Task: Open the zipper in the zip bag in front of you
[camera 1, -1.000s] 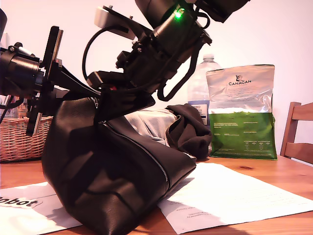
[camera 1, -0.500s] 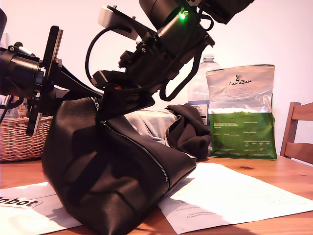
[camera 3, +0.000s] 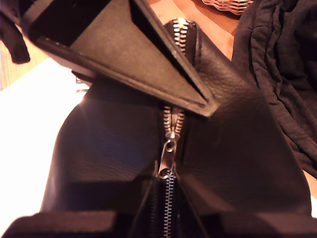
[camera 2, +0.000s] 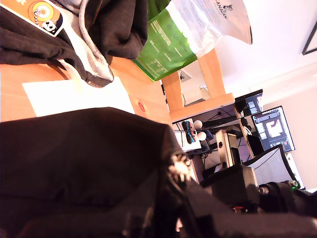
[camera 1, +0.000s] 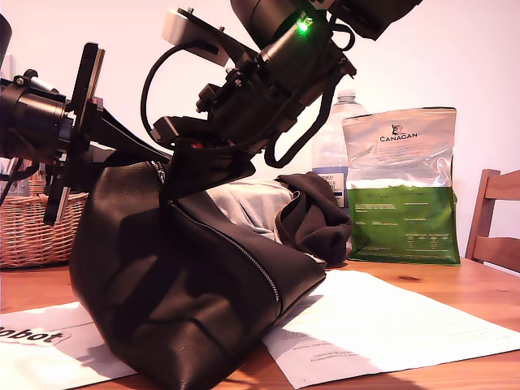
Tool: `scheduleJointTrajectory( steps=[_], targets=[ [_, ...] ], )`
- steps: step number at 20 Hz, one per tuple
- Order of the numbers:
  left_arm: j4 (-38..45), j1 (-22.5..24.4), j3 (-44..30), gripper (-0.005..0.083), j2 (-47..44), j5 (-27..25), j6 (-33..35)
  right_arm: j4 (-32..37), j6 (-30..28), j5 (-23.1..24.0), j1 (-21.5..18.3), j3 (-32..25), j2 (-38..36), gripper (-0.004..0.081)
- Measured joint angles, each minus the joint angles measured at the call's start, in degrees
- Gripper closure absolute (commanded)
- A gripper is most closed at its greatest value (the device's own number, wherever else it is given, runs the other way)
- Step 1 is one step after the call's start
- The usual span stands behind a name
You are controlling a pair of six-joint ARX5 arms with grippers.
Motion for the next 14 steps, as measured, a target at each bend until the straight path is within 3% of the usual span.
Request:
scheduleJointTrajectory(
  steps=[3, 8, 14],
  targets=[
    [0.0, 0.0, 0.0, 0.0798, 0.0, 0.5, 0.0, 0.0, -0.4, -0.2, -0.3, 0.0, 0.0, 0.0608],
    [0.3, 0.0, 0.0, 0.0797, 0.0, 1.8, 0.7, -0.1, -1.4, -5.9, -2.3, 0.0, 0.0, 0.0608],
    [0.9, 0.0, 0.0, 0.0797, 0.0, 2.2, 0.7, 0.0, -1.9, -6.4, -2.6, 0.0, 0.0, 0.0558]
  ],
)
